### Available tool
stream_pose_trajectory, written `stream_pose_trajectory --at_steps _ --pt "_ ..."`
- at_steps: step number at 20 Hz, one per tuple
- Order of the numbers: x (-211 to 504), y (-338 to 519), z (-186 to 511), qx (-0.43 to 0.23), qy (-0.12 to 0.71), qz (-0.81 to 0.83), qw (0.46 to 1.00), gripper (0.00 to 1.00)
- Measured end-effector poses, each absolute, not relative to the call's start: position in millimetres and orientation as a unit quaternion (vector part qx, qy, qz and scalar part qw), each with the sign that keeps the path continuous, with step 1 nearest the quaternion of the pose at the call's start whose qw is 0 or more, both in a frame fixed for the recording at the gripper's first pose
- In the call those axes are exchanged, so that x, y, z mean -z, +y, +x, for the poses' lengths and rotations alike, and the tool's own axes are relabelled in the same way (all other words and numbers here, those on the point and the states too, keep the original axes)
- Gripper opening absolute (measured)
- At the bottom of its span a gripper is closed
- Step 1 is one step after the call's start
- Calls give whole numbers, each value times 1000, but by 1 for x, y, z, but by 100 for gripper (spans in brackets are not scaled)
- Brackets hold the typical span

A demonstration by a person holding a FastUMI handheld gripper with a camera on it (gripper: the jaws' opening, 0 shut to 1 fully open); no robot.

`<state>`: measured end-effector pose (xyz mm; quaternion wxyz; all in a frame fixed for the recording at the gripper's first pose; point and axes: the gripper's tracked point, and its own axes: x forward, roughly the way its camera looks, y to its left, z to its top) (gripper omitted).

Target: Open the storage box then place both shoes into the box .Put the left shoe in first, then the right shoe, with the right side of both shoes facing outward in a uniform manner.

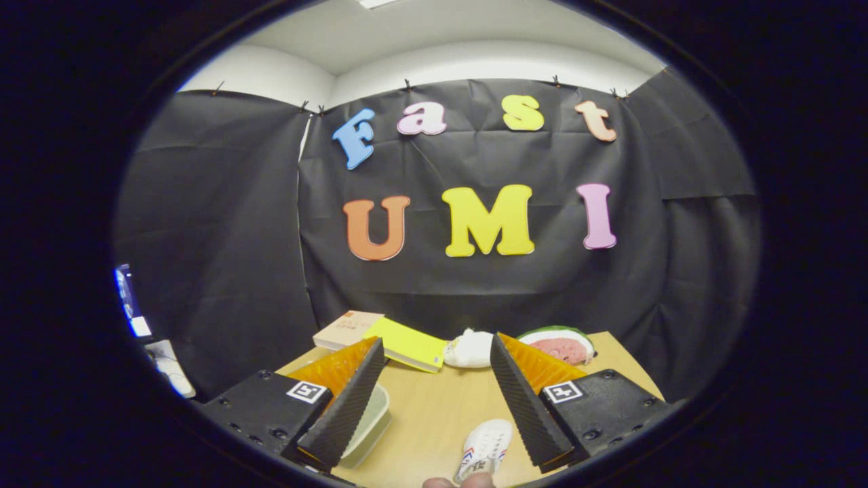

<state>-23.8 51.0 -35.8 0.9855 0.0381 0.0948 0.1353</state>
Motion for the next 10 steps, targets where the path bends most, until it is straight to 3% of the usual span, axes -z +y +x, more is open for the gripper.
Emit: stream_pose_trajectory --at_steps 10 --pt "136 103 -36 -192 225 152 943 100"
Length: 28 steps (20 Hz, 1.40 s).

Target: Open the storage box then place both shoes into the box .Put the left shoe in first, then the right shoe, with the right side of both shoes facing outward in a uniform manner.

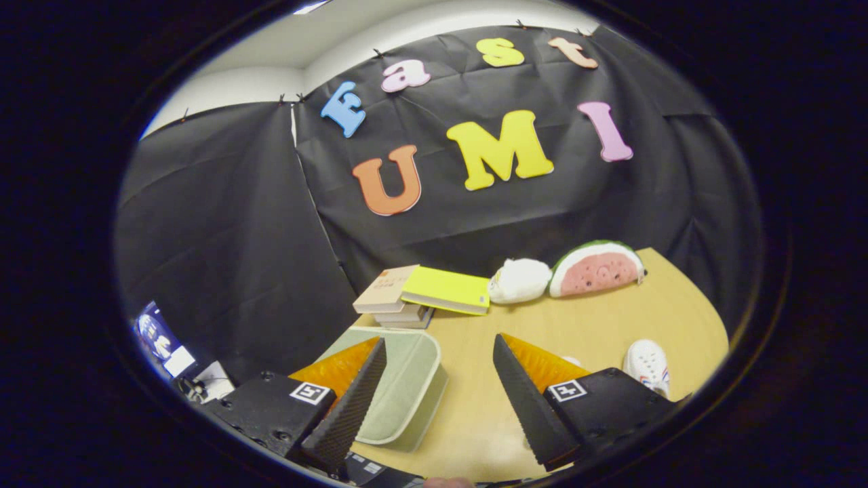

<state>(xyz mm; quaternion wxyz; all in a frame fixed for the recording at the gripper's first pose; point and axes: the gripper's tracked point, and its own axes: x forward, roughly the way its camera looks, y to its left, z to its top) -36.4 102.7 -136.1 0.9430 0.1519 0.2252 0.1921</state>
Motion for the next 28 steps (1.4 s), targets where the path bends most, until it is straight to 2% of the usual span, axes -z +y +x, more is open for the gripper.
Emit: stream_pose_trajectory --at_steps 7,12,22,23,25,27,28 --pt "191 152 -40 -255 319 206 889 100" --pt "225 178 -40 -302 391 255 831 100" --pt "254 205 -42 -319 469 389 726 99" --pt "250 206 -42 -323 473 399 716 97" --pt "247 208 -40 -322 480 405 709 81" --pt "242 203 -41 -322 481 404 708 74" --pt "237 200 -40 -321 480 404 709 63"
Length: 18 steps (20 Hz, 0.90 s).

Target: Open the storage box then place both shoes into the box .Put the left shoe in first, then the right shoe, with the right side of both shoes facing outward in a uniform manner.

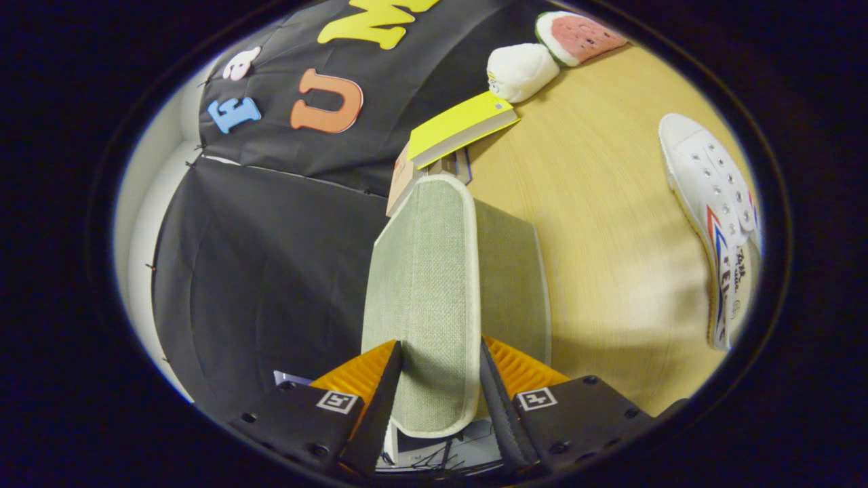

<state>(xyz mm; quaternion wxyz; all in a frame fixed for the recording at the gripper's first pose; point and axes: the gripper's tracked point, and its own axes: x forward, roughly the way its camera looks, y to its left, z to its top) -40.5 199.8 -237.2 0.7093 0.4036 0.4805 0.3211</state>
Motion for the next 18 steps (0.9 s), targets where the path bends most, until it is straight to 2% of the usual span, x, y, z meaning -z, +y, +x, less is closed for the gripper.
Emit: stream_pose_trajectory --at_steps 3,4,5,6,12,18 --pt "227 191 -42 -317 469 411 715 30" --pt "219 191 -41 -322 462 420 711 23" --pt "214 191 -41 -322 459 423 712 10" --pt "212 191 -41 -324 460 411 717 5" --pt "137 213 -46 -377 418 378 735 5" --pt "60 299 -47 -457 381 341 727 5"
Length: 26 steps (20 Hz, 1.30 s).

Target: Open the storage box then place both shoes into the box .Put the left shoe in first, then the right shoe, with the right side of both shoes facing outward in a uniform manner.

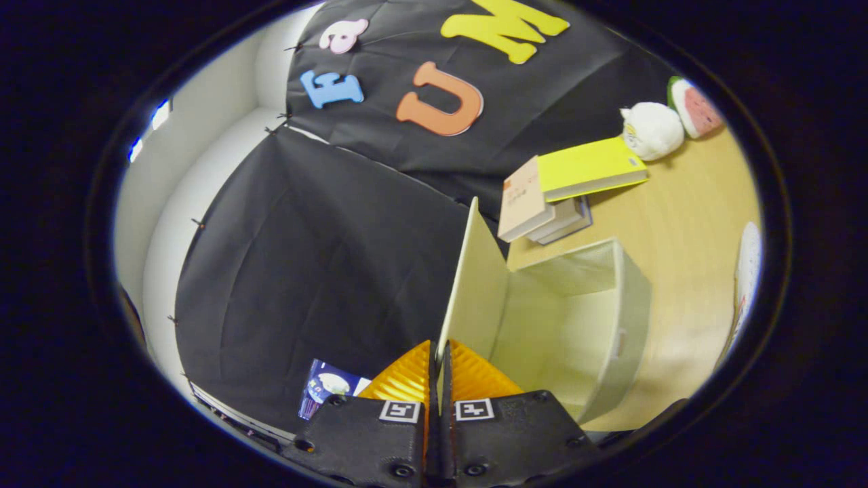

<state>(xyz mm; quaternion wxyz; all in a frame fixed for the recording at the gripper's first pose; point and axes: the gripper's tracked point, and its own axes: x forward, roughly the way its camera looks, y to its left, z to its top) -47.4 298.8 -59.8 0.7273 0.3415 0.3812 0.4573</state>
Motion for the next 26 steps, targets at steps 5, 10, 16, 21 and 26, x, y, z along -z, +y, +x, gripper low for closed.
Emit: stream_pose_trajectory --at_steps 5,10,16,21,26 --pt "48 377 -52 -494 384 286 726 8" --pt "35 408 -52 -506 339 219 762 45" --pt "21 376 -37 -463 280 172 823 90" --pt "22 298 -21 -386 231 109 886 96" --pt "38 184 -6 -264 209 59 940 100"
